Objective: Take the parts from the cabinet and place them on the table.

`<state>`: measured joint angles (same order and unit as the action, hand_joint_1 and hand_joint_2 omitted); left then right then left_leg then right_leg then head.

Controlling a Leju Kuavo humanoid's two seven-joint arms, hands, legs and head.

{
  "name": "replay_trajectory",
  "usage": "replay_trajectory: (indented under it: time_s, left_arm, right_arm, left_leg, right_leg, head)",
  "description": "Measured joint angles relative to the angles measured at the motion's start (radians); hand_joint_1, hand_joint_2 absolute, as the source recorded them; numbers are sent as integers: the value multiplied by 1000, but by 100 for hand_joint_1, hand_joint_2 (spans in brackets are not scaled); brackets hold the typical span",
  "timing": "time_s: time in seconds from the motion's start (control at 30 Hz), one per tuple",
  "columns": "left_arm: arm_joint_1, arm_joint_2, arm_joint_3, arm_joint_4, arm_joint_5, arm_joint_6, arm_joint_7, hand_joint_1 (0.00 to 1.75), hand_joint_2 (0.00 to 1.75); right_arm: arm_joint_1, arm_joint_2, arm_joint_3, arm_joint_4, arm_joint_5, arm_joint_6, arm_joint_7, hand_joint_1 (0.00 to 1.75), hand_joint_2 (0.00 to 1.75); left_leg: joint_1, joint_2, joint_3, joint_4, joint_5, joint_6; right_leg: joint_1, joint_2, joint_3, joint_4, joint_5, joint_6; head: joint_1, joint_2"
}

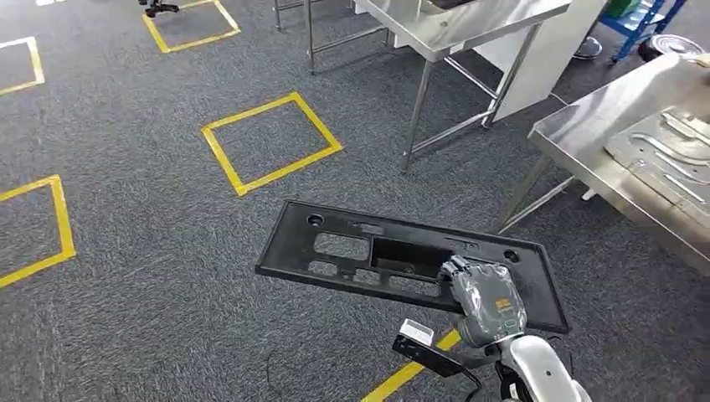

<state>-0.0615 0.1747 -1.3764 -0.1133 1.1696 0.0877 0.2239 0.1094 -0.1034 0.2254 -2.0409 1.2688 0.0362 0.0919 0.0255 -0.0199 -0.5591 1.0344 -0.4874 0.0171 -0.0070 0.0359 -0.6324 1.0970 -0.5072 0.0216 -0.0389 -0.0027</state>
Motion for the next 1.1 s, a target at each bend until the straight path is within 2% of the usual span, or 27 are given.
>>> replay_trajectory:
  time_s: [0.03, 0.07, 0.1, 0.13, 0.17, 0.2, 0.23, 0.27, 0.3, 0.4, 0.43, 0.47, 0.5, 0.53, 0.6, 0.63, 0.67, 0.7, 0.73, 0.77, 0.8, 0.83, 0.93, 0.97, 1.0, 1.03, 1.1]
  left_arm:
    - [3, -1, 0, 0, 0, 1, -2, 0, 175]
    - [5, -2, -1, 0, 0, 2, -2, 0, 175]
    - [6, -2, -1, 0, 0, 2, -2, 0, 175]
    - [6, -3, -1, 0, 0, 2, -2, 0, 175]
    - [5, -3, -1, 0, 0, 2, -2, 0, 175]
    - [3, -5, -2, 0, 0, 2, -2, 0, 175]
    - [1, -6, -2, 0, 0, 2, -2, 0, 175]
    - [0, -9, -2, 0, 0, 2, -2, 0, 175]
    - [0, -13, -2, 0, 1, 2, -2, 0, 175]
    - [-1, -17, -2, 0, 4, 3, -2, 0, 175]
    - [-3, -18, -2, 0, 5, 2, -2, 0, 175]
    - [-4, -18, -2, 0, 5, 3, -2, 0, 175]
    - [-3, -18, -2, 0, 6, 4, -3, 0, 175]
    - [-2, -18, -2, 0, 6, 4, -3, 0, 175]
    - [3, -18, -2, 0, 6, 4, -3, 0, 175]
    - [5, -18, -2, 0, 6, 4, -3, 0, 175]
    - [4, -18, -2, 0, 6, 4, -2, 0, 175]
    - [4, -18, -2, 0, 6, 4, -3, 0, 175]
    - [3, -18, -2, 0, 6, 4, -2, 0, 175]
    - [2, -17, -2, 0, 6, 4, -3, 0, 175]
    - [2, -17, -2, 0, 6, 4, -2, 0, 175]
    - [2, -17, -2, 0, 6, 4, -3, 0, 175]
    - [-1, -18, -2, 0, 6, 4, -2, 0, 175]
    - [-4, -20, -2, 0, 6, 4, -3, 0, 175]
    - [-7, -18, -2, 1, 6, 4, -3, 0, 175]
    - [-5, -18, -2, 1, 6, 4, -3, 0, 175]
    - [0, -18, -2, 1, 6, 4, -3, 0, 175]
  right_arm:
    - [-3, 0, -2, -2, 0, 0, -2, 175, 175]
    - [-3, 0, -4, -3, 0, 0, -3, 175, 175]
    - [0, 0, -7, -3, 0, 1, -3, 175, 175]
    - [2, -1, -9, -3, 0, 1, -2, 175, 175]
    - [2, -2, -12, -3, 0, 1, -2, 175, 175]
    - [2, -2, -14, -3, 0, 1, -3, 175, 175]
    - [2, -3, -16, -4, 0, 1, -3, 175, 175]
    - [2, -3, -19, -8, 0, 1, -3, 175, 175]
    - [0, -4, -23, -11, 0, 1, -3, 175, 175]
    - [1, -7, -32, -20, -1, 2, -5, 175, 175]
    - [2, -8, -37, -21, -1, 2, -5, 175, 175]
    - [7, -8, -39, -22, -1, 3, -5, 175, 175]
    - [4, -8, -40, -26, -1, 4, -5, 175, 175]
    - [1, -10, -40, -26, -2, 5, -6, 175, 175]
    - [4, -10, -40, -26, -2, 7, -5, 175, 175]
    - [5, -10, -40, -26, -2, 7, -6, 175, 175]
    - [7, -10, -40, -26, -2, 9, -6, 175, 175]
    - [8, -10, -41, -26, -2, 10, -6, 175, 175]
    - [8, -10, -41, -26, -2, 10, -6, 175, 175]
    - [7, -10, -41, -26, -2, 10, -6, 175, 175]
    - [8, -10, -42, -26, -2, 10, -6, 175, 175]
    - [7, -10, -42, -26, -2, 11, -6, 175, 175]
    - [11, -10, -46, -27, -2, 10, -6, 175, 175]
    - [12, -11, -48, -28, -2, 10, -6, 175, 175]
    - [13, -11, -50, -29, -2, 10, -6, 175, 175]
    - [9, -12, -53, -29, -2, 10, -6, 175, 175]
    - [9, -13, -54, -29, -5, 12, -6, 175, 175]
  left_leg:
    - [-3, 13, -1, 0, 0, 2]
    - [-5, 28, -2, 0, -2, 4]
    - [-7, 40, -2, 0, -2, 5]
    - [-9, 54, -2, 0, -3, 6]
    - [-11, 66, -1, 0, -4, 7]
    - [-13, 75, 1, 0, -6, 7]
    - [-15, 86, 6, 0, -8, 6]
    - [-16, 95, 11, 0, -11, 5]
    - [-21, 105, 13, 0, -14, 1]
    - [-21, 139, 18, -5, -17, -9]
    - [-25, 153, 26, -8, -20, -16]
    - [-20, 127, 24, 4, -30, -21]
    - [-21, 76, 11, 36, -51, -25]
    - [-18, 44, -21, 104, -91, -27]
    - [-16, 27, -96, 260, -157, -34]
    - [-15, 27, -115, 294, -160, -37]
    - [-13, 27, -115, 283, -134, -39]
    - [-11, 26, -91, 223, -89, -40]
    - [-8, 19, -52, 132, -36, -42]
    - [-4, -9, -11, 40, 9, -42]
    - [-1, -48, 0, 20, -14, -40]
    - [-4, -49, -2, 4, -10, -33]
    - [-11, -19, 2, 6, -5, -15]
    - [-3, -6, 5, -5, 2, -5]
    - [-3, 2, 7, -10, 4, -1]
    - [-4, 13, 6, -11, 4, 4]
    - [-7, 35, 6, -11, 3, 6]
  right_leg:
    - [-1, -20, -34, 71, -40, 4]
    - [-1, -28, -74, 155, -79, 5]
    - [-1, -30, -104, 216, -99, 6]
    - [-1, -30, -116, 239, -94, 5]
    - [0, -31, -103, 213, -68, 2]
    - [2, -34, -76, 161, -35, -3]
    - [6, -46, -22, 64, 11, -12]
    - [18, -92, 32, -32, 44, -29]
    - [34, -148, 44, -61, 22, -44]
    - [37, -105, 37, -67, 29, -45]
    - [32, -90, 41, -79, 35, -50]
    - [18, -81, 52, -91, 44, -51]
    - [15, -70, 56, -96, 47, -59]
    - [14, -59, 54, -95, 48, -61]
    - [14, -30, 53, -94, 47, -62]
    - [13, -18, 53, -93, 47, -62]
    - [11, -2, 54, -90, 46, -61]
    - [9, 14, 55, -86, 44, -58]
    - [7, 29, 56, -79, 41, -53]
    - [5, 42, 54, -71, 36, -47]
    - [4, 48, 49, -66, 34, -43]
    - [6, 61, 40, -53, 32, -35]
    - [1, 88, 32, -66, 43, -15]
    - [2, 90, 31, -64, 40, -13]
    - [6, 41, 22, -39, 20, -7]
    - [6, 4, -8, 21, -17, -2]
    - [0, -25, -84, 171, -84, 6]
  head:
    - [0, 0]
    - [0, 0]
    - [0, 0]
    - [0, 0]
    - [0, 0]
    - [0, 0]
    - [0, 0]
    - [0, 0]
    - [0, 0]
    - [0, 0]
    - [0, 0]
    - [0, 0]
    - [0, 0]
    - [-1, 0]
    - [0, 0]
    - [-1, 0]
    - [0, 0]
    - [0, 0]
    - [0, 0]
    - [0, 0]
    - [0, 0]
    - [0, 0]
    - [0, 0]
    - [-1, 0]
    - [0, 0]
    - [0, 0]
    - [0, 0]
